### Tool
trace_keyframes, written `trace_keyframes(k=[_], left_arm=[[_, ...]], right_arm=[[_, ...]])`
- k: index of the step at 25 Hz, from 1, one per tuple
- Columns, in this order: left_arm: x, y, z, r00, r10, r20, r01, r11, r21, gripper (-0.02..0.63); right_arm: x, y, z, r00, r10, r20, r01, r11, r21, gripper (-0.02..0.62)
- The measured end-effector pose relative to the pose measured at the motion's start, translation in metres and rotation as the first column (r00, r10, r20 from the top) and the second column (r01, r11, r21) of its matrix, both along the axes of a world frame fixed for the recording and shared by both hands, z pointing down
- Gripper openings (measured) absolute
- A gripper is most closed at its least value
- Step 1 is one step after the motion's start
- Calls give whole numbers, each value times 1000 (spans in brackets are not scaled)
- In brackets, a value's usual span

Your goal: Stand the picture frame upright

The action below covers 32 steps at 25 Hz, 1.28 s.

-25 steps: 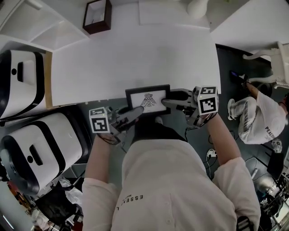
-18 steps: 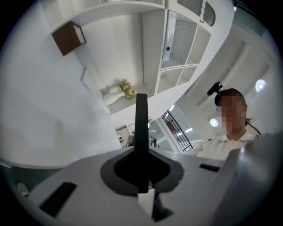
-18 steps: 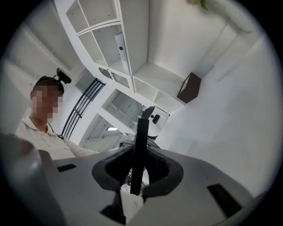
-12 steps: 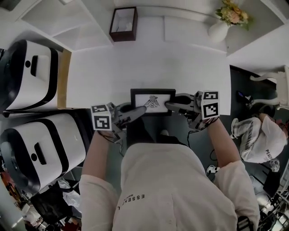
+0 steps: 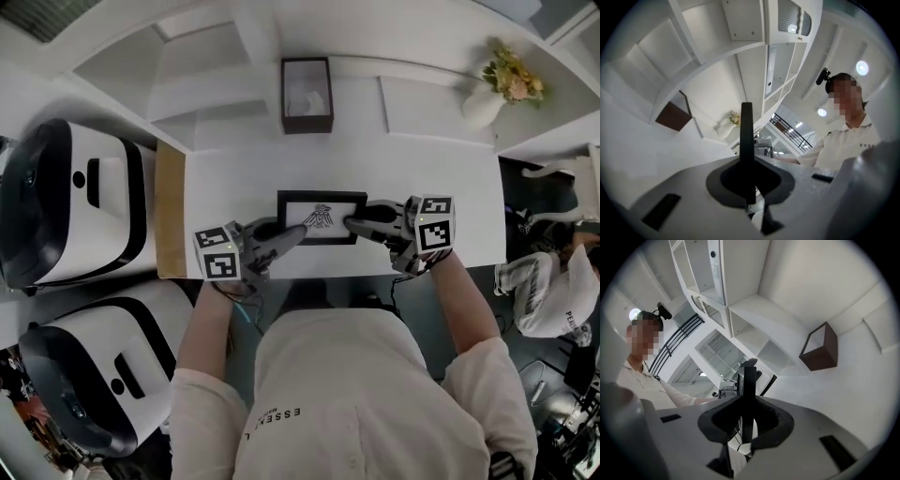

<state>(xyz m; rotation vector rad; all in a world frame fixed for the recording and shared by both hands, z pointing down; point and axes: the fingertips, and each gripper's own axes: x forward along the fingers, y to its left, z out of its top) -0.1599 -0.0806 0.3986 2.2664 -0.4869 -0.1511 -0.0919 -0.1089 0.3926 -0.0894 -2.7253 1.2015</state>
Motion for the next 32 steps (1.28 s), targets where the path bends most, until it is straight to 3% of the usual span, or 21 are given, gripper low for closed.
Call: trace_keyframes(k=[5, 12, 19, 23, 28, 32], left_arm=[[-48, -21, 1, 998, 37, 49, -41, 996, 83, 20], [-92, -69, 13, 997, -14, 77, 3, 990, 143, 28], [-109, -100, 43, 998, 9, 63, -19, 986, 163, 34], [-113, -106, 60, 993, 37, 108, -58, 979, 196, 34], [-118, -143, 86, 987, -11, 161, -22, 979, 204, 38], [-120, -156, 103, 981, -11, 194, -41, 964, 264, 40]], right_arm=[[-47, -17, 2, 1000, 20, -7, -19, 995, 97, 86], [-89, -64, 10, 999, 39, -19, -35, 984, 174, 86], [-103, -96, 32, 999, -9, -53, 21, 976, 216, 84], [-103, -103, 43, 999, -16, -47, 27, 969, 245, 84], [-108, -140, 75, 994, 35, -101, -2, 950, 312, 86], [-111, -153, 93, 992, 40, -122, 9, 926, 377, 87]])
